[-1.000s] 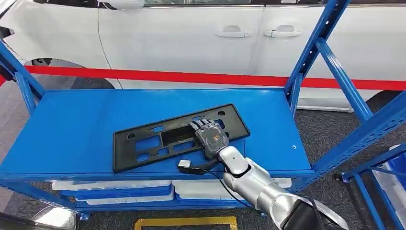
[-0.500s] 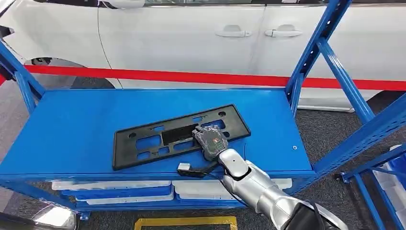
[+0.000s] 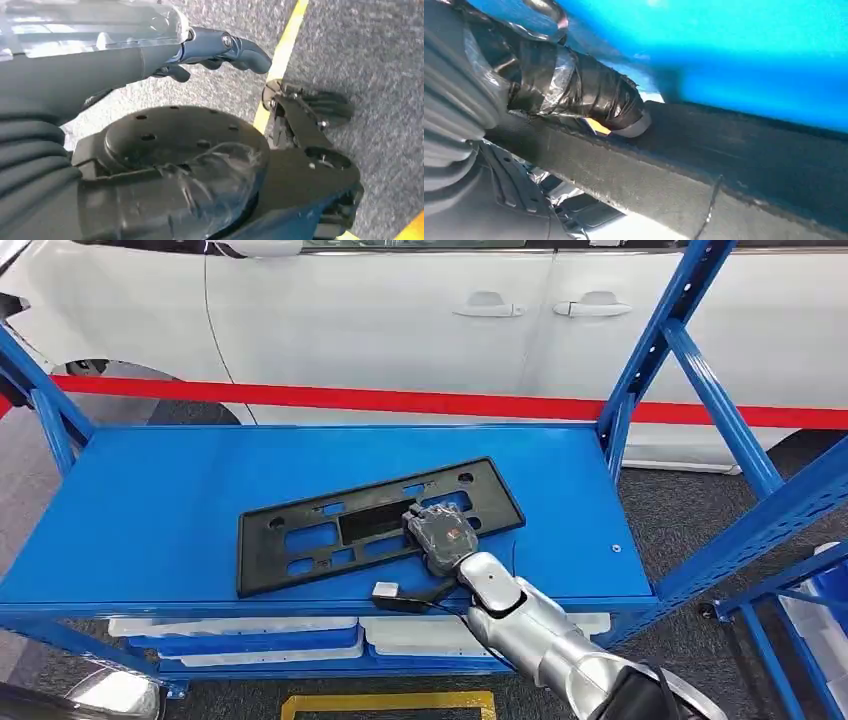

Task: Take the parts from the cabinet and place them on the table.

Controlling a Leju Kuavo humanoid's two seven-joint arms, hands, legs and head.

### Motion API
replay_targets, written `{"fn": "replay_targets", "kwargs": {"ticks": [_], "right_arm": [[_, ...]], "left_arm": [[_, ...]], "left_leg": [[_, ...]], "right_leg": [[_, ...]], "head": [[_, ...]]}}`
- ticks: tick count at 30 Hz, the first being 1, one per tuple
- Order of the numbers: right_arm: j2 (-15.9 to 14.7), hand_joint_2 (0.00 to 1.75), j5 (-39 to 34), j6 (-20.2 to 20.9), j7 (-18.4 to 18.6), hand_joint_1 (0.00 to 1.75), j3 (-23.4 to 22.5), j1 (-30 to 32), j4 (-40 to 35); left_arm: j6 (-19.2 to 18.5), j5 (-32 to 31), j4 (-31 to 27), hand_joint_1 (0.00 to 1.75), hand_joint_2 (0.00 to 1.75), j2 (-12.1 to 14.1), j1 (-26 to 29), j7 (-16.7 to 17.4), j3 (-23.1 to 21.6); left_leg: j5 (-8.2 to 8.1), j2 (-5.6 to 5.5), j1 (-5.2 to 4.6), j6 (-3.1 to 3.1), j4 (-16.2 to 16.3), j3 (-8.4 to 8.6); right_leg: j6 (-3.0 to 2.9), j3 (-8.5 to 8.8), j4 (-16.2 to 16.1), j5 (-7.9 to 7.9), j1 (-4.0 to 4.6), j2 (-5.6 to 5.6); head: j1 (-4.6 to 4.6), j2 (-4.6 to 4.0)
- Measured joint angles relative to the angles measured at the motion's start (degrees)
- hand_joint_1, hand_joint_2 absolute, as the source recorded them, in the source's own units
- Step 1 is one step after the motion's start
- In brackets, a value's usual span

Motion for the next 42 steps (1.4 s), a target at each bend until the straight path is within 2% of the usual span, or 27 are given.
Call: {"fn": "replay_targets", "kwargs": {"ticks": [7, 8, 9, 11, 12, 14, 15, 16, 17, 18, 20, 21, 22, 25, 26, 28, 30, 31, 32, 33, 35, 36, 37, 38, 40, 41, 42], "right_arm": [[-2.56, 1.75, -6.53, -0.51, -6.76, 1.75, -1.60, 3.47, -9.65], [-3.23, 1.75, -8.17, 0.38, -7.98, 1.75, -1.79, 3.92, -12.59], [-4.02, 1.75, -9.61, 1.50, -8.90, 1.75, -2.05, 4.20, -15.54], [-5.49, 1.75, -11.66, 3.08, -10.15, 1.75, -2.91, 4.87, -21.57], [-6.09, 1.75, -12.13, 3.41, -10.56, 1.75, -3.34, 4.93, -23.86], [-6.97, 1.75, -12.51, 3.69, -10.83, 1.75, -3.85, 5.20, -27.00], [-7.35, 1.75, -12.51, 3.76, -10.85, 1.75, -4.00, 5.69, -28.07], [-7.56, 1.75, -12.55, 3.78, -10.82, 1.75, -4.11, 6.33, -29.03], [-7.89, 1.75, -12.64, 3.78, -11.14, 1.75, -4.20, 6.81, -29.96], [-8.17, 1.75, -12.90, 3.78, -11.53, 1.75, -4.20, 6.95, -30.54], [-8.61, 1.75, -14.06, 4.33, -12.73, 1.75, -4.33, 6.94, -32.44], [-8.89, 1.75, -14.64, 5.25, -12.99, 1.75, -4.42, 7.02, -33.52], [-9.03, 1.75, -15.07, 6.03, -13.25, 1.75, -4.42, 7.21, -34.91], [-9.49, 1.75, -15.39, 6.77, -13.64, 1.75, -4.41, 7.70, -37.79], [-9.55, 1.75, -15.48, 6.88, -13.69, 1.75, -4.42, 7.70, -38.36], [-9.81, 1.75, -15.98, 7.43, -14.50, 1.75, -4.42, 7.72, -39.59], [-10.03, 1.75, -16.36, 7.87, -15.83, 1.75, -4.39, 8.02, -40.55], [-10.10, 1.75, -16.66, 8.33, -16.25, 1.75, -4.37, 8.23, -40.85], [-10.14, 1.75, -16.92, 8.76, -16.44, 1.75, -4.33, 8.39, -41.16], [-10.19, 1.75, -17.16, 9.22, -16.51, 1.75, -4.28, 8.42, -41.42], [-10.38, 1.75, -17.80, 10.24, -16.79, 1.75, -4.20, 8.39, -42.27], [-10.40, 1.75, -17.97, 10.51, -16.90, 1.75, -4.20, 8.37, -42.51], [-10.47, 1.75, -18.23, 10.84, -17.14, 1.75, -4.13, 8.39, -43.17], [-10.56, 1.75, -18.34, 11.12, -17.27, 1.75, -4.07, 8.42, -43.47], [-10.62, 1.75, -18.84, 11.67, -17.64, 1.75, -3.81, 8.43, -44.17], [-10.80, 1.75, -19.11, 11.80, -17.93, 1.75, -3.58, 8.45, -44.59], [-11.24, 1.75, -19.53, 12.11, -18.43, 1.75, -3.30, 8.48, -45.01]], "left_arm": [[1.62, 0.64, 0.00, 0.00, 1.75, -0.02, 0.32, 1.01, 0.24], [1.80, 0.59, 0.00, 0.00, 1.75, -0.02, 0.38, 1.51, 0.26], [1.80, 0.48, 0.00, 0.00, 1.75, -0.02, 0.39, 1.79, 0.26], [1.80, 0.46, 0.00, 0.00, 1.75, -0.24, 0.26, 2.08, 0.26], [1.84, 0.46, 0.00, 0.00, 1.75, -0.31, 0.26, 2.08, 0.26], [1.89, 0.48, 0.00, 0.00, 1.75, -0.31, 0.21, 2.08, 0.26], [1.89, 0.46, 0.00, 0.00, 1.75, -0.31, 0.12, 2.08, 0.26], [1.91, 0.48, 0.00, 0.00, 1.75, -0.31, 0.11, 2.06, 0.26], [1.89, 0.48, 0.00, 0.00, 1.75, -0.31, 0.09, 2.06, 0.26], [1.89, 0.48, 0.00, 0.00, 1.75, -0.31, 0.05, 1.99, 0.26], [1.89, 0.51, 0.00, 0.00, 1.75, -0.31, -0.07, 1.77, 0.26], [1.86, 0.49, 0.00, 0.00, 1.75, -0.14, -0.06, 1.60, 0.26], [1.86, 0.40, 0.00, 0.00, 1.75, -0.20, -0.16, 1.51, 0.28], [1.84, 0.09, 0.00, 0.00, 1.75, -0.17, -0.28, 1.38, 0.28], [1.86, 0.07, 0.00, 0.00, 1.75, -0.17, -0.30, 1.38, 0.28], [1.93, 0.02, 0.00, 0.00, 1.75, -0.18, -0.34, 1.38, 0.28], [1.80, 0.02, 0.00, 0.00, 1.75, -0.07, -0.65, 1.34, 0.28], [1.75, 0.02, 0.00, 0.00, 1.75, 0.00, -0.82, 1.34, 0.28], [1.71, 0.02, 0.00, 0.00, 1.75, 0.00, -0.87, 1.34, 0.28], [1.64, 0.00, 0.00, 0.00, 1.75, 0.00, -0.87, 1.36, 0.28], [1.41, -0.15, 0.00, 0.00, 1.75, 0.00, -0.81, 1.42, 0.28], [1.38, -0.15, 0.00, 0.00, 1.75, 0.00, -0.82, 1.42, 0.28], [1.34, -0.17, 0.00, 0.00, 1.75, 0.05, -0.82, 1.49, 0.28], [1.34, -0.21, 0.00, 0.00, 1.75, 0.00, -0.66, 1.49, 0.28], [1.23, -0.46, 0.00, 0.00, 1.75, 0.02, -0.62, 1.49, 0.28], [1.14, -0.52, 0.00, 0.00, 1.75, 0.00, -0.43, 1.49, 0.28], [1.08, -0.54, 0.02, 0.00, 1.75, -0.11, -0.57, 1.44, 0.28]], "left_leg": [[0.00, -0.01, -0.02, 0.00, 0.04, -0.30], [-0.10, -0.01, -0.45, 0.50, 0.50, -0.57], [0.07, 0.01, -0.36, 0.77, 0.21, -0.48], [1.29, 0.36, 0.48, 1.31, -1.99, 0.63], [1.49, 0.34, 0.58, 1.61, -2.60, 0.87], [1.46, 0.54, 0.64, 1.68, -2.61, 0.90], [1.34, 0.54, 0.65, 1.63, -2.55, 0.92], [1.32, 0.53, 0.75, 1.50, -2.32, 0.94], [1.20, 0.47, 0.90, 1.32, -2.04, 0.92], [0.86, 0.39, 1.14, 0.95, -1.57, 0.91], [-0.46, 0.27, 1.69, -0.13, 0.13, 0.71], [-0.94, 0.19, 1.54, -0.76, 0.52, 0.20], [-1.21, 0.20, 1.44, -1.25, 1.33, -0.50], [-1.16, 0.20, 1.43, -1.94, 1.61, -0.44], [-1.87, 0.21, 1.59, -2.20, 1.93, -0.53], [-5.87, 0.23, 1.59, -2.35, 6.41, -2.18], [-10.67, 0.22, 1.50, -2.47, 15.37, -5.58], [-11.69, 0.22, 1.47, -2.37, 18.59, -6.59], [-11.17, 0.22, 1.40, -2.16, 18.94, -6.33], [-9.48, 0.22, 1.28, -1.79, 16.87, -4.93], [-4.88, 0.21, 0.82, -0.61, 7.04, 0.74], [-4.28, 0.20, 0.42, 0.19, 2.39, 3.25], [-4.85, 0.31, 0.34, 0.23, 0.82, 3.92], [-3.84, 0.28, 0.05, 0.01, 1.10, 3.34], [-3.19, 0.12, -0.27, 0.34, 0.57, 2.69], [-2.03, 0.08, 0.03, 0.64, -0.42, 2.44], [-0.72, 0.19, 0.38, 0.68, -1.10, 2.37]], "right_leg": [[0.02, -0.27, 0.00, 0.02, -0.05, -0.03], [0.64, -0.26, -0.39, 0.36, -0.50, -0.04], [0.79, -0.26, -0.57, 0.49, -0.49, 0.03], [1.05, -0.07, -0.36, -0.11, -0.29, -0.01], [1.23, -0.99, 1.56, -1.66, -0.19, -0.03], [1.83, -5.37, 10.82, -6.23, -0.73, -0.04], [2.16, -7.32, 14.72, -7.46, -1.08, -0.05], [2.53, -8.54, 16.92, -7.44, -1.44, -0.07], [2.86, -8.26, 16.22, -6.15, -1.77, -0.11], [3.16, -6.89, 13.25, -3.92, -2.11, -0.16], [4.00, -2.04, 2.93, 0.98, -2.90, -0.67], [4.04, -1.31, 2.64, -0.91, -2.43, -0.63], [2.92, -1.61, 2.91, -0.28, -1.91, -0.19], [1.31, -2.37, 3.13, -0.88, -1.87, -0.11], [0.65, -2.37, 2.69, -0.68, -2.13, -0.20], [-0.23, -2.68, 2.63, -0.33, -1.97, -0.32], [-0.89, -3.37, 2.64, 0.13, -1.47, -0.52], [-1.13, -3.77, 2.65, 0.41, -1.15, -0.58], [-1.23, -4.07, 2.66, 0.67, -0.92, -0.58], [-1.29, -4.39, 2.66, 1.01, -0.72, -0.55], [-1.24, -4.94, 2.66, 1.78, -0.31, -0.33], [-1.15, -5.17, 2.66, 2.15, -0.26, -0.31], [-0.69, -5.42, 2.63, 2.61, -0.06, -0.31], [-0.33, -5.38, 2.28, 3.15, -0.43, -0.40], [0.40, -5.33, 1.54, 4.32, -0.83, -0.70], [0.86, -5.35, 0.93, 5.11, -0.57, -0.73], [1.09, -5.75, 1.21, 3.72, -0.82, -0.53]], "head": [[0.00, 0.00], [0.00, 0.00], [-0.02, 0.00], [0.00, 0.00], [0.09, 0.02], [0.07, 0.00], [0.07, 0.00], [0.04, 0.02], [0.09, 0.00], [0.04, 0.00], [0.07, 0.00], [0.15, 0.00], [0.04, 0.02], [0.13, 0.02], [0.07, 0.02], [0.09, 0.00], [0.09, 0.00], [0.09, 0.00], [0.07, 0.00], [0.09, 0.00], [0.09, 0.00], [0.07, 0.00], [0.15, 0.00], [0.06, 0.00], [0.09, 0.00], [0.11, 0.00], [0.11, 0.00]]}}
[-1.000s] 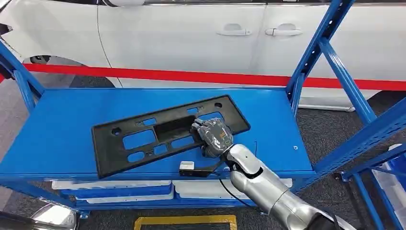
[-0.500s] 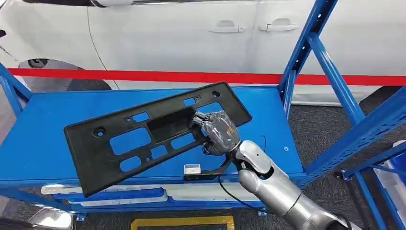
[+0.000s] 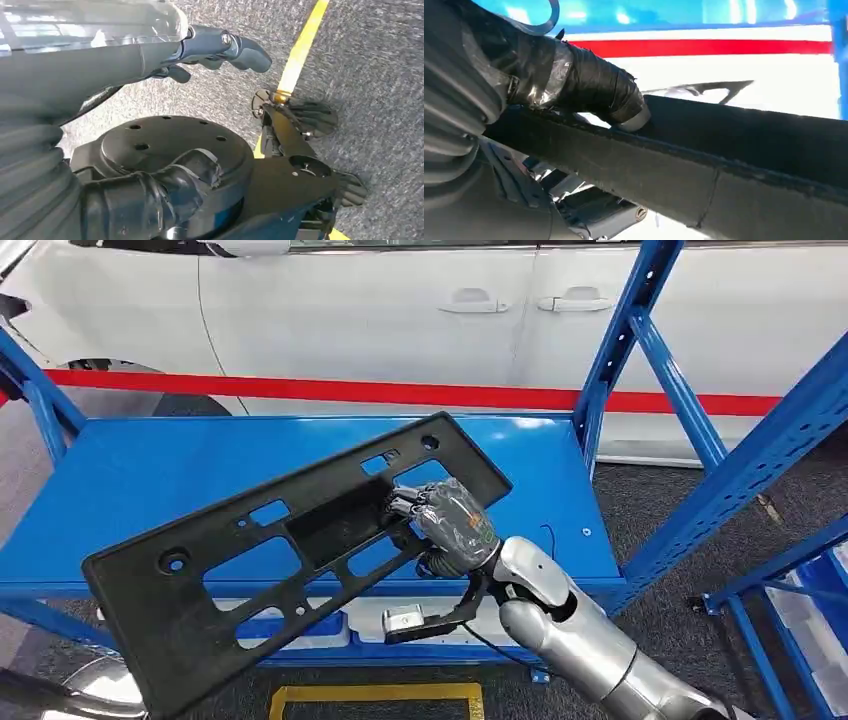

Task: Take the parts from the cabinet and place them on the table.

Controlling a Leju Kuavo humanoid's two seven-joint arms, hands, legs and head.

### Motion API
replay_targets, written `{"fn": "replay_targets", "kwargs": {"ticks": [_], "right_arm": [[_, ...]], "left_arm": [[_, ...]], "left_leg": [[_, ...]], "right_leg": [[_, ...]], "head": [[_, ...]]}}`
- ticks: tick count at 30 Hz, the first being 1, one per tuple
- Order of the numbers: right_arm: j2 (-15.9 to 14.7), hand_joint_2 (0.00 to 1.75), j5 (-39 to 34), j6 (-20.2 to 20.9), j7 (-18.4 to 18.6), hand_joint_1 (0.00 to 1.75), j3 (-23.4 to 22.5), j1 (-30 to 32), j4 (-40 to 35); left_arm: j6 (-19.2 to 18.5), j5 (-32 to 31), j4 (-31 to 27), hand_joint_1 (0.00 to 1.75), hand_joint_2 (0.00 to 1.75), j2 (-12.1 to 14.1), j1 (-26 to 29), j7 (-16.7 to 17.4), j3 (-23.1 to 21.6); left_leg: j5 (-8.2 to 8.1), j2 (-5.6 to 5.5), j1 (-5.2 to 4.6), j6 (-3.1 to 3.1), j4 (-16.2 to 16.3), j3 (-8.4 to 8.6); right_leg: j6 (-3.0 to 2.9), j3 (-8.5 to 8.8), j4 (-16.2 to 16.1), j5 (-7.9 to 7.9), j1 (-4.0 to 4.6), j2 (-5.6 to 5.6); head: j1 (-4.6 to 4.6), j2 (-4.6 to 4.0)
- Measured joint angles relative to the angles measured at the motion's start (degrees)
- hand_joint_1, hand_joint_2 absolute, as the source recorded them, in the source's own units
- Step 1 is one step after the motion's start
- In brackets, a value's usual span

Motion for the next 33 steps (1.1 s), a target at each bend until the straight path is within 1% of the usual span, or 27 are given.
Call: {"fn": "replay_targets", "kwargs": {"ticks": [2, 3, 4, 5, 7, 8, 9, 10, 11, 13, 14, 15, 16, 18, 19, 20, 21, 23, 24, 25, 26, 27, 29, 30, 31, 32, 33], "right_arm": [[-0.30, 1.75, -0.26, 0.46, -0.48, 1.75, 0.61, 0.03, -1.18], [-0.67, 1.75, -0.24, 0.50, -0.63, 1.75, 0.91, 0.13, -1.70], [-0.85, 1.75, -0.28, 0.55, -0.72, 1.75, 1.25, 0.26, -2.16], [-1.03, 1.75, -0.33, 0.55, -0.79, 1.75, 1.60, 0.38, -2.58], [-1.20, 1.75, -0.39, 0.70, -0.92, 1.75, 2.23, 0.43, -3.27], [-1.33, 1.75, -0.46, 0.85, -0.96, 1.75, 2.36, 0.40, -3.50], [-1.46, 1.75, -0.65, 1.03, -0.96, 1.75, 2.51, 0.33, -3.80], [-1.64, 1.75, -0.81, 1.22, -0.96, 1.75, 2.64, 0.16, -4.11], [-1.70, 1.75, -0.91, 1.27, -0.98, 1.75, 2.75, 0.30, -4.39], [-1.92, 1.75, -1.03, 1.38, -1.03, 1.75, 3.06, 0.13, -4.39], [-1.92, 1.75, -1.03, 1.40, -1.03, 1.75, 3.21, 0.15, -4.50], [-1.92, 1.75, -1.09, 1.44, -1.03, 1.75, 3.30, -0.04, -4.50], [-1.94, 1.75, -1.33, 1.55, -1.05, 1.75, 3.50, -0.15, -4.59], [-2.01, 1.75, -1.81, 1.68, -1.22, 1.75, 3.54, -0.22, -4.74], [-2.10, 1.75, -2.03, 1.86, -1.29, 1.75, 3.54, -0.23, -4.74], [-2.12, 1.75, -2.27, 2.09, -1.37, 1.75, 3.56, -0.31, -4.74], [-2.14, 1.75, -2.45, 2.29, -1.49, 1.75, 3.56, -0.38, -4.74], [-2.14, 1.75, -2.66, 2.49, -1.64, 1.75, 3.58, -0.50, -4.74], [-2.14, 1.75, -2.75, 2.51, -1.64, 1.75, 3.58, -0.67, -4.74], [-2.14, 1.75, -2.84, 2.53, -1.66, 1.75, 3.58, -0.95, -4.76], [-2.27, 1.75, -3.08, 2.53, -1.66, 1.75, 3.47, -1.27, -4.85], [-2.38, 1.75, -3.26, 2.58, -1.68, 1.75, 3.50, -1.41, -4.83], [-2.38, 1.75, -3.78, 2.58, -1.85, 1.75, 3.52, -1.55, -4.83], [-2.40, 1.75, -4.10, 2.58, -1.96, 1.75, 3.52, -1.56, -4.74], [-2.56, 1.75, -4.28, 2.60, -1.97, 1.75, 3.52, -1.49, -4.59], [-2.69, 1.75, -4.50, 2.58, -1.97, 1.75, 3.47, -1.50, -4.57], [-2.90, 1.75, -4.70, 2.58, -1.99, 1.75, 3.43, -1.51, -4.48]], "left_arm": [[-0.02, -0.09, 0.00, 0.00, 1.75, -0.04, -0.05, -0.11, 0.00], [-0.09, -0.15, 0.00, 0.00, 1.75, -0.04, -0.04, -0.13, 0.00], [-0.09, -0.17, 0.00, 0.00, 1.75, -0.04, 0.01, -0.15, 0.00], [-0.09, -0.20, 0.00, 0.00, 1.75, -0.04, 0.05, -0.22, 0.00], [-0.07, -0.22, 0.00, 0.00, 1.75, -0.04, 0.05, -0.31, 0.00], [-0.07, -0.24, 0.00, 0.00, 1.75, -0.04, -0.02, -0.33, 0.00], [0.02, -0.24, 0.00, 0.00, 1.75, -0.09, -0.08, -0.39, 0.00], [0.07, -0.22, -0.02, 0.00, 1.75, -0.22, -0.19, -0.44, 0.00], [0.13, -0.22, -0.02, 0.00, 1.75, -0.20, -0.34, -0.48, 0.00], [0.22, -0.24, -0.02, 0.00, 1.75, -0.22, -0.10, -0.50, 0.00], [0.22, -0.24, 0.00, 0.00, 1.75, -0.18, 0.12, -0.50, 0.00], [0.33, -0.24, 0.00, 0.00, 1.75, -0.09, 0.10, -0.52, 0.00], [0.48, -0.20, 0.00, 0.00, 1.75, -0.20, -0.03, -0.59, 0.02], [0.59, -0.11, 0.00, 0.00, 1.75, 0.04, -0.15, -0.70, 0.02], [0.63, -0.11, 0.00, 0.00, 1.75, 0.09, -0.14, -0.81, 0.02], [0.63, -0.11, 0.00, 0.00, 1.75, 0.11, -0.14, -0.85, 0.02], [0.63, -0.11, 0.00, 0.00, 1.75, 0.13, -0.15, -0.90, 0.02], [0.63, -0.04, 0.00, 0.00, 1.75, 0.18, -0.21, -0.90, 0.02], [0.63, -0.02, 0.00, 0.00, 1.75, 0.17, -0.23, -0.90, 0.02], [0.61, 0.00, 0.00, 0.00, 1.75, 0.11, -0.33, -0.90, 0.02], [0.59, 0.02, 0.00, 0.00, 1.75, 0.18, -0.45, -0.88, 0.02], [0.52, 0.04, 0.00, 0.00, 1.75, 0.04, -0.48, -0.85, 0.02], [0.52, 0.04, 0.00, 0.00, 1.75, -0.11, -0.21, -0.79, 0.02], [0.50, 0.04, 0.00, 0.00, 1.75, -0.18, -0.07, -0.72, 0.02], [0.52, 0.02, 0.00, 0.00, 1.75, -0.31, -0.23, -0.72, 0.02], [0.52, 0.02, 0.00, 0.00, 1.75, -0.31, -0.43, -0.72, 0.04], [0.52, 0.02, 0.00, 0.00, 1.75, -0.37, -0.62, -0.70, 0.04]], "left_leg": [[1.49, -0.26, 0.11, 0.77, -0.27, -1.64], [2.18, -0.40, 0.11, 0.67, -0.13, -2.63], [2.79, -0.70, 0.10, 0.63, 0.04, -3.60], [3.36, -1.06, 0.11, 0.51, 0.35, -4.64], [4.20, -1.77, 0.13, 0.24, 1.11, -6.55], [4.62, -2.41, 0.14, 0.02, 1.61, -7.52], [4.97, -3.00, 0.18, -0.21, 2.14, -8.28], [5.27, -3.49, 0.04, -0.59, 2.66, -9.19], [5.66, -3.88, 0.04, -0.91, 2.85, -9.26], [6.71, -5.09, 0.21, -1.69, 2.54, -9.50], [7.28, -5.89, -0.14, -2.20, 2.23, -9.91], [6.83, -5.30, 0.15, -2.25, 2.79, -10.36], [3.35, -2.81, -0.08, -2.48, 4.92, -11.54], [-3.09, -1.09, 0.29, -3.20, 11.99, -13.26], [-5.16, -0.86, 0.42, -3.59, 16.20, -14.04], [-5.40, -0.82, 0.53, -3.84, 19.18, -14.35], [-4.07, -0.77, 0.70, -4.09, 20.32, -13.86], [0.22, -0.14, 1.01, -4.44, 16.28, -9.77], [1.33, 0.95, 1.17, -4.58, 11.41, -5.97], [-0.37, 3.53, 1.14, -4.66, 6.61, -2.42], [-1.81, 3.79, 0.32, -4.06, 2.59, -0.23], [-1.91, 3.59, 0.31, -2.99, 2.57, -0.96], [-1.25, 2.46, 0.07, -2.01, 2.56, -1.80], [-0.27, 1.84, 0.37, -0.99, 1.89, -2.16], [0.43, 1.48, 0.32, -0.48, 1.97, -2.59], [1.08, 1.10, 0.29, 0.11, 2.02, -3.40], [1.81, 0.53, 0.13, 0.41, 2.08, -4.30]], "right_leg": [[0.56, -1.27, 4.68, -7.03, -0.18, 0.06], [0.80, -2.15, 9.23, -10.48, -0.25, 0.04], [0.97, -2.83, 13.33, -12.18, -0.28, 0.05], [1.09, -2.83, 15.91, -11.96, -0.28, 0.05], [1.11, 0.00, 14.42, -8.65, -0.30, 0.12], [0.90, 3.42, 10.27, -6.89, -0.30, 0.47], [0.60, 7.34, 5.14, -6.60, -0.32, 1.92], [-0.08, 10.43, 0.25, -8.96, -0.21, 4.55], [-0.15, 10.62, -0.42, -9.02, -0.30, 4.61], [-0.50, 10.39, -0.37, -8.63, 0.10, 3.33], [-1.04, 10.06, -0.63, -8.09, -0.09, 2.49], [-1.65, 9.56, -1.05, -7.24, -0.78, 1.44], [-2.43, 8.69, -1.18, -6.52, -0.64, 0.80], [-2.61, 7.53, -1.15, -5.57, -0.55, -0.69], [-2.53, 6.85, -1.06, -5.05, -0.52, -1.51], [-2.42, 6.06, -0.86, -4.59, -0.53, -2.31], [-2.25, 5.21, -0.64, -4.20, -0.55, -3.14], [-1.81, 3.69, -0.02, -3.48, -0.65, -4.64], [-1.43, 3.06, 0.40, -3.22, -0.70, -5.33], [-1.14, 2.75, 0.78, -3.04, -0.49, -5.78], [-0.79, 2.45, 1.24, -2.82, -0.38, -6.40], [-0.33, 2.51, 1.14, -2.32, -0.18, -7.07], [0.24, 2.53, 0.80, -1.50, -0.49, -8.19], [0.97, 2.27, 0.93, -1.74, -0.85, -7.59], [1.30, 1.89, 2.17, -4.30, -0.99, -4.23], [1.22, 1.13, 4.79, -7.83, -0.96, -2.08], [1.14, 0.22, 8.74, -11.38, -0.80, -0.85]], "head": [[0.02, 0.00], [0.02, 0.00], [0.02, 0.00], [0.02, 0.00], [0.02, 0.00], [0.02, 0.00], [0.02, 0.00], [0.02, 0.00], [-0.09, 0.02], [0.07, 0.02], [0.11, 0.00], [0.11, 0.00], [-0.17, 0.00], [-0.13, 0.00], [-0.17, 0.00], [-0.15, 0.00], [-0.18, 0.00], [-0.15, 0.00], [-0.18, 0.00], [-0.22, 0.02], [-0.09, 0.00], [-0.11, 0.00], [-0.09, 0.00], [-0.08, 0.00], [-0.04, 0.00], [-0.02, 0.00], [-0.07, 0.00]]}}
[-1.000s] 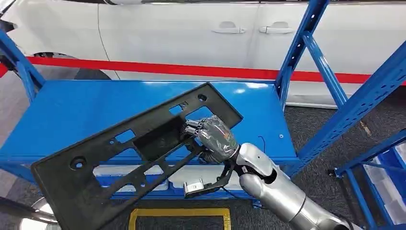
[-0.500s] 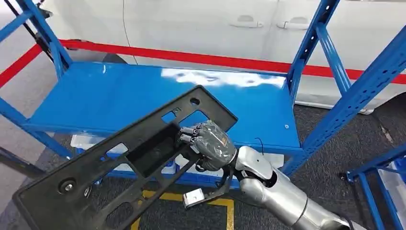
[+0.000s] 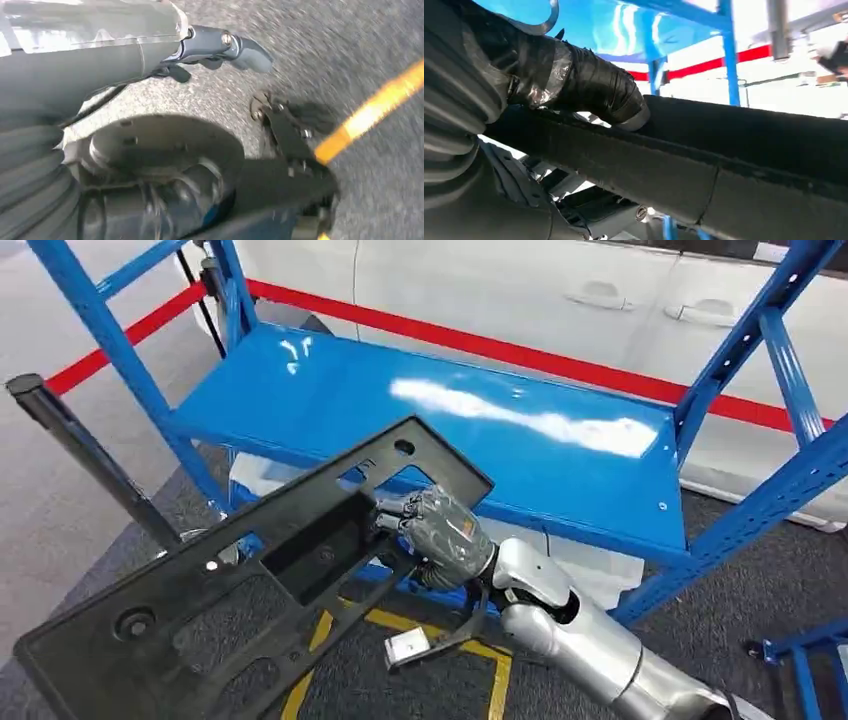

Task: Take the parts from the cabinet and place them on the table.

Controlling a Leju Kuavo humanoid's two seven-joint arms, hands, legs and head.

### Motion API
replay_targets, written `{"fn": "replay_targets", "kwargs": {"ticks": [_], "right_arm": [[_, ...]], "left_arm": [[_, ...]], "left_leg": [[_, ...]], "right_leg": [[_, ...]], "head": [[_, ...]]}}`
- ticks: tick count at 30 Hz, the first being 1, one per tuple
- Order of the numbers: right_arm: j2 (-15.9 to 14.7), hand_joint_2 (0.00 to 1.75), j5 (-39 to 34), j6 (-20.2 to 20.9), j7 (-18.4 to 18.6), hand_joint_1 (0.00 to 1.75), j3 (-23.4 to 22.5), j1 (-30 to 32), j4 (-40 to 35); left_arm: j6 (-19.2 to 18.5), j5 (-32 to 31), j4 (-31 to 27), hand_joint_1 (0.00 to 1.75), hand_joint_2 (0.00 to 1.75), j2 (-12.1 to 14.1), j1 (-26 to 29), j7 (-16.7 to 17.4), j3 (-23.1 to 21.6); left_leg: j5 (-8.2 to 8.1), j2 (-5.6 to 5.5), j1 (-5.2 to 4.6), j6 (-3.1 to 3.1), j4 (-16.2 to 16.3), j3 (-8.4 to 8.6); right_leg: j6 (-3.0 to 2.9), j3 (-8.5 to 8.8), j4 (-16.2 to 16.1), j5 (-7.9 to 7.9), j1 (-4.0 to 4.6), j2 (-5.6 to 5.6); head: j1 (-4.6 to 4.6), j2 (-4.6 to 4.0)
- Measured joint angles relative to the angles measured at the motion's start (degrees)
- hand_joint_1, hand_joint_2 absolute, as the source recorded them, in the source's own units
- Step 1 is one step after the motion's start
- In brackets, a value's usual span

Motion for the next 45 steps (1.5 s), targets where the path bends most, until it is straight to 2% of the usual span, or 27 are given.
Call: {"fn": "replay_targets", "kwargs": {"ticks": [2, 3, 6, 7, 8, 10, 12, 14, 16, 17, 19, 21, 22, 23, 25, 27, 28, 30, 32, 34, 36, 37, 38, 39, 42, 43, 45], "right_arm": [[-0.20, 1.75, -0.11, 0.00, 0.00, 1.75, 0.00, 0.08, 0.31], [-0.26, 1.75, -0.15, 0.00, 0.00, 1.75, 0.00, 0.11, 0.48], [-0.29, 1.75, -0.18, 0.00, 0.00, 1.75, 0.00, 0.01, 0.66], [-0.44, 1.75, -0.18, 0.00, 0.00, 1.75, -0.13, -0.25, 0.66], [-0.59, 1.75, -0.18, 0.00, 0.00, 1.75, -0.28, -0.30, 0.70], [-0.59, 1.75, -0.39, 0.00, -0.13, 1.75, -0.52, -0.44, 0.85], [-0.59, 1.75, -0.79, 0.02, -0.59, 1.75, -0.59, -0.89, 1.22], [-0.48, 1.75, -1.09, 0.11, -0.81, 1.75, -0.72, -1.03, 1.62], [-0.50, 1.75, -1.31, 0.15, -0.94, 1.75, -1.09, -1.14, 1.90], [-0.50, 1.75, -1.33, 0.28, -0.94, 1.75, -1.16, -1.15, 2.16], [-0.51, 1.75, -1.49, 0.46, -0.94, 1.75, -1.36, -1.18, 2.45], [-0.48, 1.75, -1.55, 0.63, -0.96, 1.75, -1.51, -1.37, 2.75], [-0.48, 1.75, -1.60, 0.68, -0.98, 1.75, -1.60, -1.46, 2.86], [-0.55, 1.75, -1.62, 0.68, -1.01, 1.75, -1.79, -1.48, 2.86], [-0.59, 1.75, -1.64, 0.66, -1.07, 1.75, -2.05, -1.73, 3.08], [-0.48, 1.75, -1.64, 0.70, -1.18, 1.75, -2.05, -1.58, 3.32], [-0.48, 1.75, -1.64, 0.76, -1.18, 1.75, -2.05, -1.61, 3.48], [-0.48, 1.75, -1.62, 0.83, -1.18, 1.75, -2.05, -1.52, 3.63], [-0.57, 1.75, -1.62, 0.87, -1.20, 1.75, -2.05, -1.40, 3.87], [-0.59, 1.75, -1.62, 0.90, -1.18, 1.75, -2.05, -1.15, 4.28], [-0.59, 1.75, -1.62, 0.90, -1.20, 1.75, -2.05, -1.18, 4.39], [-0.59, 1.75, -1.62, 0.87, -1.20, 1.75, -2.08, -1.25, 4.39], [-0.79, 1.75, -1.62, 0.87, -1.20, 1.75, -2.12, -1.33, 4.48], [-0.81, 1.75, -1.64, 0.85, -1.20, 1.75, -2.12, -1.20, 4.51], [-0.88, 1.75, -1.64, 0.87, -1.25, 1.75, -2.14, -1.47, 4.55], [-0.85, 1.75, -1.64, 0.87, -1.31, 1.75, -2.14, -1.54, 4.50], [-0.85, 1.75, -1.64, 0.89, -1.36, 1.75, -2.14, -1.59, 4.55]], "left_arm": [[0.00, 0.00, 0.00, 0.00, 1.75, -0.02, 0.02, 0.04, -0.02], [0.00, 0.00, 0.00, 0.00, 1.75, -0.02, 0.02, 0.07, 0.00], [0.00, 0.00, 0.00, 0.00, 1.75, -0.04, 0.07, 0.09, 0.00], [0.00, -0.02, 0.00, 0.00, 1.75, -0.22, 0.14, 0.17, -0.02], [0.04, 0.00, 0.00, 0.00, 1.75, -0.50, 0.15, 0.24, 0.00], [0.11, -0.02, 0.00, 0.00, 1.75, -0.46, 0.17, 0.28, 0.00], [0.11, 0.00, 0.00, 0.00, 1.75, -0.46, 0.39, 0.41, -0.02], [0.20, 0.00, 0.00, 0.00, 1.75, -0.41, 0.16, 0.39, 0.00], [0.28, 0.02, 0.00, 0.00, 1.75, -0.09, -0.03, 0.39, 0.00], [0.28, 0.02, 0.00, 0.00, 1.75, 0.04, -0.02, 0.39, 0.00], [0.20, 0.19, 0.00, 0.00, 1.75, 0.20, -0.10, 0.31, 0.00], [0.00, 0.55, 0.00, 0.00, 1.75, 0.28, -0.13, -0.11, 0.00], [-0.07, 0.55, 0.00, 0.00, 1.75, 0.37, -0.08, -0.26, 0.02], [-0.24, 0.53, 0.00, 0.00, 1.75, 0.33, -0.17, -0.41, 0.02], [-0.61, 0.52, 0.00, 0.00, 1.75, 0.22, -0.34, -0.64, 0.02], [-0.79, 0.55, 0.00, 0.00, 1.75, 0.20, 0.09, -0.85, 0.02], [-0.79, 0.55, 0.00, 0.00, 1.75, 0.09, 0.11, -0.90, 0.02], [-0.81, 0.55, 0.00, 0.00, 1.75, 0.11, -0.03, -0.96, 0.02], [-0.85, 0.59, 0.00, 0.00, 1.75, 0.09, 0.09, -0.96, 0.02], [-0.87, 0.59, 0.00, 0.00, 1.75, 0.07, 0.20, -0.94, 0.02], [-0.92, 0.59, 0.00, 0.00, 1.75, 0.04, 0.28, -0.94, 0.02], [-0.94, 0.59, 0.00, 0.00, 1.75, 0.00, 0.27, -0.94, 0.02], [-0.98, 0.59, 0.00, 0.00, 1.75, -0.40, 0.45, -0.96, 0.02], [-0.98, 0.57, 0.00, 0.00, 1.75, -0.33, 0.15, -0.96, 0.02], [-1.03, 0.59, 0.00, 0.00, 1.75, -0.59, 0.30, -0.96, 0.02], [-1.01, 0.59, 0.00, 0.00, 1.75, -0.52, 0.27, -0.96, 0.02], [-0.87, 0.61, 0.00, 0.00, 1.75, -0.40, 0.21, -1.07, 0.02]], "left_leg": [[1.25, -1.41, -0.44, 0.28, 0.16, -1.75], [1.92, -2.32, -0.65, 0.29, 0.34, -2.80], [3.29, -4.51, -1.10, 0.24, 0.71, -4.67], [4.00, -5.36, -1.06, 0.21, 0.73, -5.20], [4.54, -5.87, -1.28, -0.16, 0.72, -5.68], [5.69, -7.21, -0.57, -0.76, 0.23, -5.82], [7.25, -9.19, -0.78, -1.65, -0.78, -6.15], [3.12, -3.92, -1.11, -1.93, 1.78, -7.37], [-3.62, -1.86, -0.35, -2.92, 9.61, -9.41], [-5.29, -1.59, 0.09, -3.40, 13.57, -10.20], [-2.57, -1.39, 0.98, -4.44, 17.12, -9.94], [3.05, -0.46, 1.88, -5.57, 13.87, -6.44], [2.94, 1.25, 2.31, -6.17, 9.32, -2.89], [-0.53, 3.66, 1.53, -7.07, 4.74, 0.46], [-2.74, 2.97, 1.04, -3.91, 1.22, 1.14], [-2.20, 1.75, 0.43, -2.51, 1.24, 0.23], [-1.56, 1.20, 0.60, -1.55, 0.97, 0.38], [-0.84, 0.30, 0.45, -0.54, 1.01, -0.33], [-0.33, -0.91, -0.01, 0.04, 1.04, -1.00], [0.16, -2.83, -0.60, 0.23, 1.07, -1.50], [0.36, -4.49, -1.01, 0.25, 1.14, -1.43], [0.41, -5.30, -1.14, 0.26, 1.15, -1.24], [0.53, -5.82, -0.78, 0.14, 1.09, -1.74], [0.79, -6.61, -0.81, -0.21, 1.44, -2.07], [1.58, -8.95, -0.03, -1.44, 0.74, -2.68], [1.25, -8.41, -0.39, -1.51, 1.12, -2.92], [-1.92, -2.42, -0.64, -2.44, 5.55, -4.96]], "right_leg": [[-0.39, -1.32, 7.19, -3.47, 0.31, 0.67], [-0.81, -0.90, 8.59, -2.72, 0.58, 0.77], [-2.34, 5.29, 0.99, 2.59, 1.51, 1.70], [-4.08, 9.53, -5.98, 2.97, 1.99, 5.28], [-4.70, 11.11, -8.88, 1.69, 1.66, 7.13], [-3.69, 11.20, -9.81, 2.67, 1.90, 6.32], [-3.88, 11.32, -11.04, 3.68, 1.94, 4.42], [-3.68, 10.83, -12.37, 5.32, 1.26, 2.49], [-3.79, 9.62, -12.19, 6.15, 1.20, 0.43], [-3.64, 8.94, -12.06, 6.56, 1.14, -0.62], [-3.11, 7.29, -11.55, 7.10, 0.81, -2.52], [-2.37, 5.53, -10.49, 7.57, 0.31, -4.25], [-1.91, 4.79, -9.63, 7.65, 0.14, -4.98], [-1.31, 4.09, -9.02, 7.61, 0.24, -5.40], [-0.50, 3.52, -7.88, 7.86, 0.45, -6.75], [0.36, 3.61, -8.46, 8.63, -0.08, -8.02], [0.95, 3.38, -7.92, 7.86, -0.63, -5.76], [0.81, 1.28, -2.39, 2.85, -0.64, -0.49], [0.47, -1.97, 6.10, -1.28, -0.08, 0.64], [-0.43, -2.34, 8.32, -0.97, 0.50, 0.83], [-1.79, 1.91, 1.01, 3.34, 1.29, 1.60], [-2.67, 4.70, -4.39, 5.97, 1.77, 3.22], [-3.91, 5.80, -6.60, 5.51, 1.46, 6.88], [-3.69, 5.53, -7.49, 6.43, 1.57, 7.26], [-3.75, 6.20, -8.75, 6.37, 2.13, 4.85], [-3.63, 7.21, -10.83, 6.62, 1.06, 3.55], [-3.64, 7.96, -11.90, 7.03, 1.27, 1.97]], "head": [[0.00, 0.00], [-0.02, 0.00], [0.00, 0.00], [-0.04, 0.00], [-0.09, 0.00], [0.00, 0.00], [0.13, 0.00], [-0.07, 0.00], [-0.02, 0.00], [-0.04, 0.00], [-0.07, 0.00], [-0.07, 0.00], [-0.04, 0.00], [-0.22, 0.02], [0.07, 0.00], [0.02, 0.00], [0.05, 0.00], [0.09, 0.00], [0.09, 0.00], [0.05, 0.00], [0.04, 0.00], [0.07, 0.00], [-0.11, 0.00], [-0.35, 0.02], [-0.11, 0.00], [-0.15, 0.02], [-0.13, 0.00]]}}
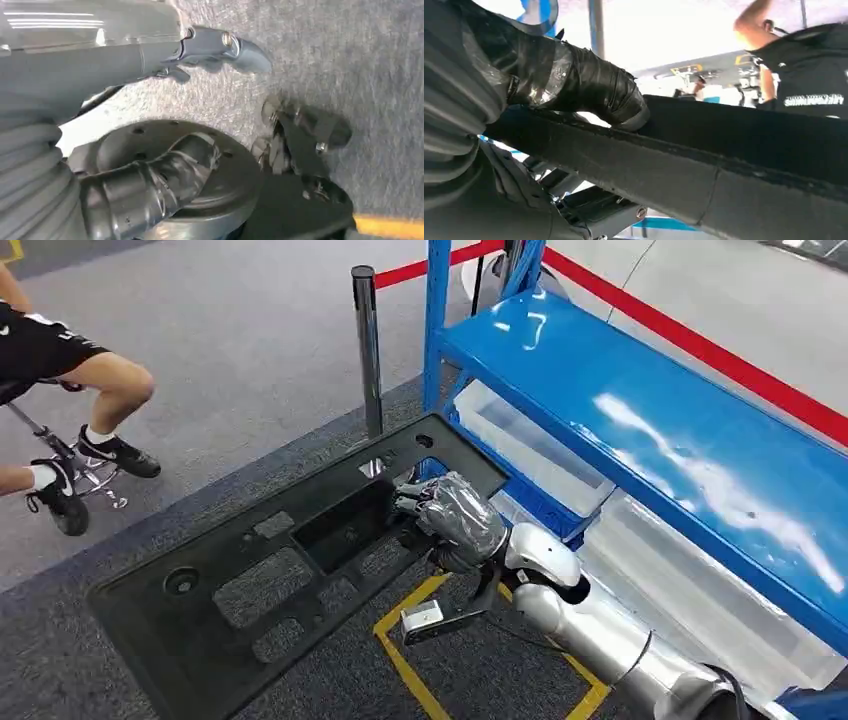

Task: Take the parts from the cabinet and place them on the table.

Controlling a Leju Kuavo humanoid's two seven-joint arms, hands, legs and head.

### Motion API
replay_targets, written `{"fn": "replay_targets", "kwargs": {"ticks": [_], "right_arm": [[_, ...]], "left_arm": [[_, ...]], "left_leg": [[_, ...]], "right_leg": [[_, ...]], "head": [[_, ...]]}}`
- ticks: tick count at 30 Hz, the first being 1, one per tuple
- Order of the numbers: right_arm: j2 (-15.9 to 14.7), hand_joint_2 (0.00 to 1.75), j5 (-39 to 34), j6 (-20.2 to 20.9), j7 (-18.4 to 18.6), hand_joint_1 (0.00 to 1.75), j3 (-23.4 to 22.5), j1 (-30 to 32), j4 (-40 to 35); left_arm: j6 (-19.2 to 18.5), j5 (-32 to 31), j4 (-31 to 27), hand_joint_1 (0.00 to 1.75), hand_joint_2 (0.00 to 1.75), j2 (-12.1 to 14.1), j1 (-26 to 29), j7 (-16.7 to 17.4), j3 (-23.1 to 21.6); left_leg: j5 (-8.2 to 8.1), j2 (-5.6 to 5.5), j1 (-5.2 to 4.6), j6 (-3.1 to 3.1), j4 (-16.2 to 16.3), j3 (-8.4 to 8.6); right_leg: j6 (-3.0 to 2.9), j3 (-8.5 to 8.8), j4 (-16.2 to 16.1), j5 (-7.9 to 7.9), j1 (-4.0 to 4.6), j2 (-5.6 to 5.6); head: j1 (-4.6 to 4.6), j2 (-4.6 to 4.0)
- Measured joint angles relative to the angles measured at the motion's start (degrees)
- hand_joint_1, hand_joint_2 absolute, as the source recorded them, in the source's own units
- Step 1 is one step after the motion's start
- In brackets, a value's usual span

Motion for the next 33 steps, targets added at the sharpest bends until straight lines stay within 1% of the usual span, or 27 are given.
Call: {"fn": "replay_targets", "kwargs": {"ticks": [2, 3, 4, 6, 7, 8, 9, 10, 12, 13, 14, 15, 17, 18, 19, 20, 21, 22, 23, 24, 26, 27, 28, 29, 30, 31, 33], "right_arm": [[-0.02, 1.75, 0.00, 0.00, -0.04, 1.75, 0.00, 0.12, 0.02], [-0.02, 1.75, 0.00, 0.00, -0.04, 1.75, 0.00, 0.23, 0.04], [-0.02, 1.75, 0.00, 0.00, -0.07, 1.75, 0.00, 0.26, 0.04], [0.00, 1.75, 0.00, 0.00, -0.07, 1.75, 0.00, 0.23, 0.02], [0.00, 1.75, 0.00, 0.00, -0.07, 1.75, 0.00, 0.19, 0.02], [-0.02, 1.75, 0.00, 0.00, -0.07, 1.75, 0.00, 0.15, 0.02], [-0.02, 1.75, 0.00, -0.02, -0.07, 1.75, 0.00, 0.10, 0.02], [-0.02, 1.75, 0.00, -0.02, -0.09, 1.75, 0.00, 0.10, 0.02], [0.07, 1.75, 0.00, 0.00, -0.09, 1.75, 0.00, 0.08, 0.02], [0.20, 1.75, 0.00, -0.02, -0.09, 1.75, 0.00, 0.06, 0.00], [0.15, 1.75, 0.00, 0.00, -0.09, 1.75, 0.00, 0.05, 0.04], [0.15, 1.75, 0.00, -0.02, -0.09, 1.75, 0.00, 0.07, 0.04], [0.11, 1.75, 0.00, 0.00, -0.09, 1.75, 0.00, 0.29, 0.13], [0.11, 1.75, 0.00, 0.00, -0.09, 1.75, 0.00, 0.43, 0.18], [0.11, 1.75, 0.00, 0.00, -0.09, 1.75, 0.00, 0.56, 0.22], [0.11, 1.75, 0.00, 0.00, -0.09, 1.75, 0.00, 0.59, 0.28], [0.11, 1.75, 0.00, 0.00, -0.09, 1.75, 0.00, 0.57, 0.33], [0.11, 1.75, 0.00, 0.00, -0.09, 1.75, 0.00, 0.52, 0.33], [0.07, 1.75, 0.00, 0.00, -0.09, 1.75, 0.00, 0.46, 0.35], [-0.11, 1.75, 0.00, 0.00, -0.09, 1.75, 0.00, 0.52, 0.42], [-0.09, 1.75, 0.00, -0.02, -0.11, 1.75, 0.00, 0.44, 0.35], [-0.07, 1.75, 0.00, 0.00, -0.09, 1.75, 0.00, 0.38, 0.35], [0.07, 1.75, 0.15, -0.02, -0.02, 1.75, 0.00, 0.26, 0.35], [-0.07, 1.75, 0.72, -0.04, 0.68, 1.75, -0.02, 0.01, 0.37], [-0.07, 1.75, 1.03, -0.02, 1.23, 1.75, -0.04, -0.05, 0.37], [-0.22, 1.75, 1.03, 0.24, 1.51, 1.75, -0.31, -0.24, 0.37], [-0.66, 1.75, 1.01, 0.72, 1.57, 1.75, -0.96, -0.33, 0.39]], "left_arm": [[0.02, 0.00, 0.00, 0.00, 1.75, 0.31, -0.07, -0.09, 0.00], [0.02, 0.00, 0.00, 0.00, 1.75, 0.37, -0.12, -0.13, 0.02], [0.02, 0.00, 0.00, 0.00, 1.75, 0.51, -0.18, -0.13, 0.02], [0.02, 0.00, 0.00, 0.00, 1.75, 0.68, -0.14, -0.13, 0.02], [0.02, 0.00, 0.00, 0.00, 1.75, 0.72, -0.16, -0.13, 0.00], [0.00, -0.02, 0.00, 0.00, 1.75, 0.70, -0.13, -0.13, 0.02], [0.00, 0.00, 0.00, 0.00, 1.75, 0.72, -0.14, -0.13, 0.02], [-0.02, -0.02, 0.00, 0.00, 1.75, 0.72, -0.12, -0.13, 0.02], [-0.02, -0.02, 0.00, 0.00, 1.75, 0.72, 0.06, -0.13, 0.02], [-0.02, -0.02, 0.00, 0.00, 1.75, 0.72, 0.00, -0.11, 0.02], [-0.04, -0.02, 0.00, 0.00, 1.75, 0.64, 0.01, -0.09, 0.02], [-0.07, -0.04, 0.00, 0.00, 1.75, 0.61, -0.12, -0.09, 0.02], [-0.09, -0.02, 0.00, 0.00, 1.75, 0.57, -0.09, -0.07, 0.02], [-0.11, -0.02, 0.00, 0.00, 1.75, 0.55, -0.07, -0.07, 0.00], [-0.15, -0.02, 0.00, 0.00, 1.75, 0.55, -0.03, -0.07, 0.02], [-0.15, -0.02, 0.00, 0.00, 1.75, 0.55, 0.06, -0.05, 0.02], [-0.15, -0.02, 0.00, 0.00, 1.75, 0.55, 0.11, -0.04, 0.02], [-0.15, -0.02, 0.00, 0.00, 1.75, 0.51, 0.12, -0.04, 0.02], [-0.15, -0.02, 0.00, 0.00, 1.75, 0.42, 0.11, -0.04, 0.02], [-0.15, -0.02, 0.00, 0.00, 1.75, 0.35, -0.03, -0.04, 0.00], [-0.15, -0.04, 0.00, 0.00, 1.75, 0.35, 0.02, -0.02, 0.02], [-0.15, -0.02, 0.00, 0.00, 1.75, 0.27, 0.19, -0.02, 0.02], [0.28, -0.30, 0.00, 0.00, 1.75, 0.31, 0.26, -0.30, 0.02], [1.09, -1.02, 0.00, 0.00, 1.75, 0.37, 0.32, -1.28, -0.02], [1.46, -1.36, 0.00, 0.00, 1.75, 0.37, 0.18, -1.92, -0.11], [1.55, -1.44, 0.00, 0.00, 1.75, 0.46, 0.08, -2.23, -0.15], [1.55, -1.42, 0.00, 0.00, 1.75, 0.68, 0.05, -2.32, -0.15]], "left_leg": [[-3.74, 1.01, 0.50, -0.82, 8.56, -4.16], [-4.31, 1.04, 0.76, -1.21, 11.22, -5.53], [-3.64, 1.15, 1.04, -1.54, 11.51, -5.68], [0.85, 2.10, 1.41, -2.07, 3.91, -1.58], [3.08, 3.32, 1.47, -2.17, -1.32, 1.32], [2.58, 6.21, 1.18, -2.09, -4.72, 2.76], [2.93, 6.15, 0.83, -1.12, -4.84, 2.84], [2.97, 4.98, 0.72, -0.21, -4.61, 2.57], [3.23, 3.88, 0.51, 0.55, -4.67, 2.17], [3.70, 3.20, 0.71, 1.25, -5.28, 2.46], [4.00, 2.66, 0.82, 1.70, -5.65, 2.47], [4.21, 2.30, 0.86, 2.02, -5.75, 2.35], [4.43, 0.98, 0.74, 2.35, -5.65, 2.00], [4.51, 0.21, 0.57, 2.47, -5.54, 1.82], [4.53, -0.61, 0.47, 2.49, -5.38, 1.67], [4.54, -1.44, 0.39, 2.49, -5.21, 1.61], [4.56, -2.34, 0.33, 2.45, -5.04, 1.62], [4.58, -3.21, 0.31, 2.40, -4.87, 1.67], [4.61, -3.82, 0.37, 2.32, -4.78, 1.56], [4.81, -4.44, 0.11, 1.87, -4.53, 1.05], [5.27, -5.81, 0.75, 1.11, -4.63, 0.41], [5.58, -6.64, 0.91, 0.65, -4.87, 0.29], [5.79, -7.42, 0.58, 0.19, -5.06, 0.09], [4.94, -4.57, 0.37, 0.18, -4.03, -0.28], [3.33, -1.70, 0.23, -0.03, -2.12, -1.17], [0.82, 0.17, 0.34, -0.37, 2.06, -3.04], [-2.59, 1.20, 0.72, -0.80, 10.00, -6.52]], "right_leg": [[0.10, -0.06, 0.16, -0.14, -0.06, -1.80], [0.16, -0.12, 0.30, -0.21, -0.10, -2.64], [0.37, -0.15, 0.45, -0.35, -0.19, -3.61], [1.00, -0.17, 0.99, -0.78, -0.45, -5.22], [1.30, -0.15, 1.38, -1.08, -0.59, -5.87], [1.70, -0.19, 1.74, -1.37, -0.43, -6.36], [2.03, -0.43, 2.19, -1.57, -0.07, -6.82], [2.26, -0.48, 2.13, -1.47, -0.07, -7.15], [2.77, -0.33, 1.97, -1.33, -0.12, -8.33], [3.26, -0.43, 2.04, -1.44, -0.28, -8.71], [3.48, -0.65, 3.18, -2.71, -0.65, -5.93], [3.45, -1.96, 6.21, -5.03, -0.78, -3.40], [3.53, -6.30, 15.91, -9.81, -0.75, -1.45], [3.51, -7.91, 19.30, -10.69, -0.74, -1.30], [3.34, -8.40, 20.18, -10.23, -0.69, -1.21], [3.12, -7.61, 18.53, -8.62, -0.61, -1.12], [2.83, -5.60, 14.37, -6.00, -0.60, -0.80], [2.48, -2.80, 8.54, -3.02, -0.60, 0.24], [2.12, -1.06, 4.22, -1.81, -0.62, 2.84], [2.07, -0.65, 3.23, -2.30, -0.80, 5.01], [2.15, -0.80, 2.91, -2.23, -0.45, 3.84], [2.00, -0.75, 2.89, -2.13, -0.29, 3.07], [1.52, -0.49, 2.16, -1.74, -0.72, 2.13], [1.28, -0.10, 1.43, -1.30, -0.88, 0.94], [0.85, -0.07, 1.23, -1.15, -0.83, 0.51], [0.79, -0.16, 1.25, -1.13, -0.59, -0.53], [0.70, -0.28, 1.45, -1.21, -0.34, -2.49]], "head": [[-0.02, 0.00], [-0.07, 0.00], [-0.02, 0.00], [-0.02, 0.00], [-0.04, 0.00], [-0.04, 0.00], [-0.03, 0.00], [-0.02, 0.02], [0.02, 0.00], [0.04, 0.02], [0.06, 0.00], [0.07, 0.02], [0.04, 0.00], [0.04, 0.00], [0.04, 0.00], [0.06, 0.00], [0.04, 0.00], [0.04, 0.00], [0.07, 0.00], [0.00, 0.00], [0.02, 0.00], [0.06, 0.00], [0.07, 0.00], [0.04, 0.00], [-0.18, 0.00], [-0.13, 0.00], [-0.13, 0.00]]}}
